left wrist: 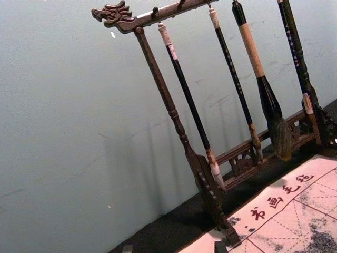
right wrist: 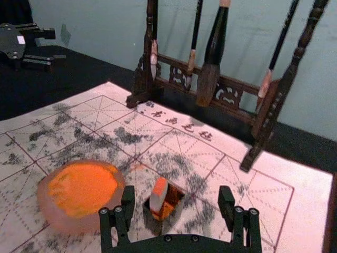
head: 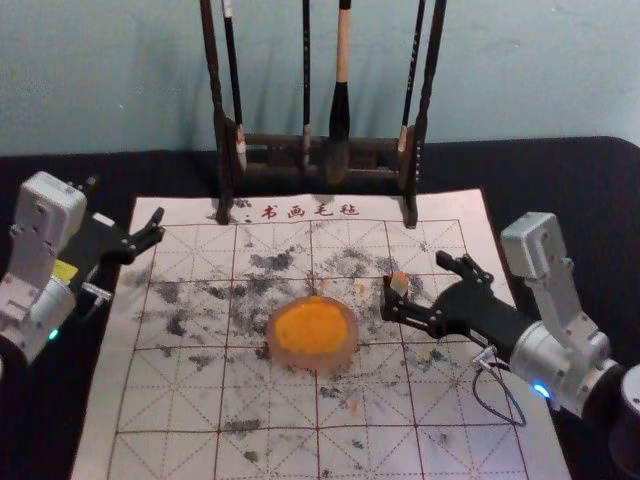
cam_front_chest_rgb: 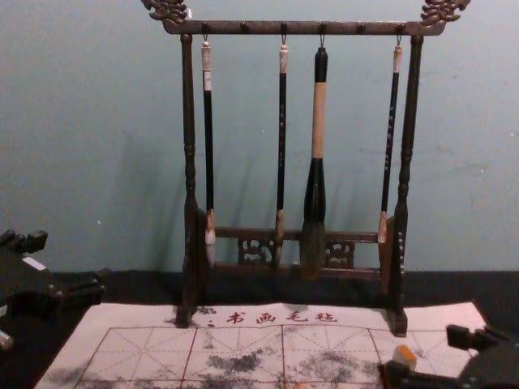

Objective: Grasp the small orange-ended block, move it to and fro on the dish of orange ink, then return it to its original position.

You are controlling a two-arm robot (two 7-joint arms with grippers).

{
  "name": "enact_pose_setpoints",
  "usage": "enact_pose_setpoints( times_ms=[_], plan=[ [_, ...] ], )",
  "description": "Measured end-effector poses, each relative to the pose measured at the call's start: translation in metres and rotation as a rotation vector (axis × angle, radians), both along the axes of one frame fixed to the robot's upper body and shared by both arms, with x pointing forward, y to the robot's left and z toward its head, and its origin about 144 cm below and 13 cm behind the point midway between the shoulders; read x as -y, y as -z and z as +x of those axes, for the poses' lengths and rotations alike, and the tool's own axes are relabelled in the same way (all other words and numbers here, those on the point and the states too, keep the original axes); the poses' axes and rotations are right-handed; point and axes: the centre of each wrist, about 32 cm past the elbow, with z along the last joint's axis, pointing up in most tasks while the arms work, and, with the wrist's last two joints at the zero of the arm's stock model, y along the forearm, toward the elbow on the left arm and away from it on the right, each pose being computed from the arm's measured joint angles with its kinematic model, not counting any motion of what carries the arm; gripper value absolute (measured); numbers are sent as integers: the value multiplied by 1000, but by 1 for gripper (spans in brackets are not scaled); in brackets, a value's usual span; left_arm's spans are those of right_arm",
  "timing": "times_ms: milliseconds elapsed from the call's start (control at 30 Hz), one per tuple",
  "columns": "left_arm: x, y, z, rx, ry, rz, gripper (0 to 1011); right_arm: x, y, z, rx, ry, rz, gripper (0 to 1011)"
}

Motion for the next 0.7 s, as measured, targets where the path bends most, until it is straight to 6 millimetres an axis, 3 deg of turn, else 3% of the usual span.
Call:
enact_pose_setpoints(
  times_ms=[300,700],
  plan=[
    [0,0,0,0,0,0,1001,-14,2,16,26,4,-11,1000],
    [0,0,0,0,0,0,1001,-19,6,15,-13,27,28,1000]
  ],
)
